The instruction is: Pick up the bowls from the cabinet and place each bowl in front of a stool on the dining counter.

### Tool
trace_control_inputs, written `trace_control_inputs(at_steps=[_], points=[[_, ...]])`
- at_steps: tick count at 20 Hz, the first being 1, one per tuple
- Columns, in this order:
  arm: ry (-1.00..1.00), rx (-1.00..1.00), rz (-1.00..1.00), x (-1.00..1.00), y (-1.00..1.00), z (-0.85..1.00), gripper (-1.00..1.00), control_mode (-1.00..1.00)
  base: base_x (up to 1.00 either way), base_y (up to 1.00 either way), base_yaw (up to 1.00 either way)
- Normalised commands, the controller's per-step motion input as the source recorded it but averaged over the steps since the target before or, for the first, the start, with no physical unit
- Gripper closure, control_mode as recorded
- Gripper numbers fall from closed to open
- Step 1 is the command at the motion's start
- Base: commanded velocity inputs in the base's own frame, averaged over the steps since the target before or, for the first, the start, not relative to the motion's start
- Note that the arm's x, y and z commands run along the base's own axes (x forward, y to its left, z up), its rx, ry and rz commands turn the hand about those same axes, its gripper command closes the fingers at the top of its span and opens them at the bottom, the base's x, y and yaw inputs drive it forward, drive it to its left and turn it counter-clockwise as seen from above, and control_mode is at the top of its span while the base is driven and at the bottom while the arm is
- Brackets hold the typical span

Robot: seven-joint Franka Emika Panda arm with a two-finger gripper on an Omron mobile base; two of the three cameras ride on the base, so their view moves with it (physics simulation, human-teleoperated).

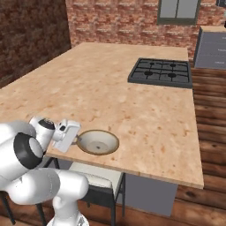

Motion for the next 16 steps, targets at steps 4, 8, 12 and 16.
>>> trace_control_inputs(at_steps=[4, 8, 12, 16], points=[[0.0, -0.02, 0.0, 0.36, 0.04, -0.12, 1.0, -1.0, 0.0, 0.0, 0.0], [0.0, -0.01, 0.0, 0.32, 0.07, -0.08, 1.0, -1.0, 0.0, 0.0, 0.0], [0.0, 0.0, -0.01, 0.06, 0.17, -0.1, 1.0, -1.0, 0.0, 0.0, 0.0], [0.0, 0.0, -0.03, 0.0, 0.2, -0.15, 1.0, -1.0, 0.0, 0.0, 0.0]])
